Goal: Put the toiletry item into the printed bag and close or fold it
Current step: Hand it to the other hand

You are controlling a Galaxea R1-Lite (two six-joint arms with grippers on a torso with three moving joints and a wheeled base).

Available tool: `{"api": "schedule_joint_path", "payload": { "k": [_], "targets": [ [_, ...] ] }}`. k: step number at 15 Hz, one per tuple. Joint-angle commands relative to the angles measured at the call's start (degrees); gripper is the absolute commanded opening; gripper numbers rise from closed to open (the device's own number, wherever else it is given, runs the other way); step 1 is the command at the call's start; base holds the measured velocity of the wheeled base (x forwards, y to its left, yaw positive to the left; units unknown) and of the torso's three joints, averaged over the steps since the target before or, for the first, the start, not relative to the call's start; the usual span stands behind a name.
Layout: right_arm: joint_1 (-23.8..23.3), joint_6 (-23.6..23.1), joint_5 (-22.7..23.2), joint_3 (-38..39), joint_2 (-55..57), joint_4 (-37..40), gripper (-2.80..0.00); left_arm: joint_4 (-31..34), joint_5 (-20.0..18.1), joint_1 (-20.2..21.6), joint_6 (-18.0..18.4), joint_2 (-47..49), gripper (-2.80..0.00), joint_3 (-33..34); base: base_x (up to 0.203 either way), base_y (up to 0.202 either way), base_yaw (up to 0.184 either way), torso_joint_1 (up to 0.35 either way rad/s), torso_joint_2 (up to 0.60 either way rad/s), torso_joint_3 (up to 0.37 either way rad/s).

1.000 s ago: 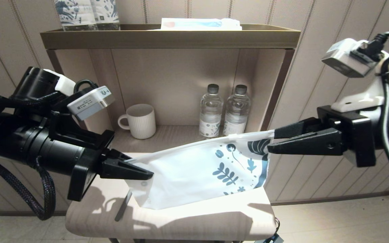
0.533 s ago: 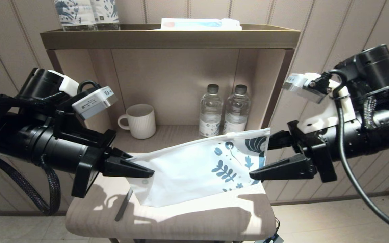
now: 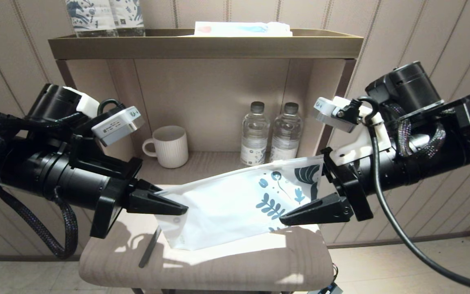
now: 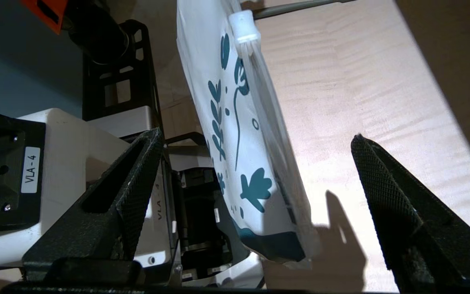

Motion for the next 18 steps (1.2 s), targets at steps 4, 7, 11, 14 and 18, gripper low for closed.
{"api": "schedule_joint_path", "payload": {
  "k": [4, 7, 11, 14, 18],
  "targets": [
    [0.06, -0.41, 0.26, -1.85, 0.37, 0.95, 0.0, 0.08, -0.33, -0.05, 0.16, 0.23, -2.8, -0.01, 0.0, 0.0, 0.0, 0.0, 0.0, 0.0],
    [0.34, -0.37, 0.17, -1.92, 1.36, 0.92, 0.0, 0.08, -0.33, 0.03, 0.34, 0.05, -2.8, -0.01, 0.0, 0.0, 0.0, 0.0, 0.0, 0.0],
    [0.34, -0.61, 0.18, -1.94, 1.54, 0.92, -2.8, 0.08, -0.33, 0.03, 0.42, 0.23, -2.8, -0.01, 0.0, 0.0, 0.0, 0.0, 0.0, 0.0],
    [0.34, -0.52, 0.26, -2.2, 1.62, 0.92, -2.8, 0.15, -0.33, 0.03, 0.51, 0.23, -2.8, -0.01, 0.0, 0.0, 0.0, 0.0, 0.0, 0.0],
    [1.32, -0.52, 0.17, -2.12, 1.71, 0.84, -2.8, 0.16, -0.33, -0.06, 0.51, 0.43, -2.8, -0.18, 0.0, 0.0, 0.0, 0.0, 0.0, 0.0]
  ]
}}
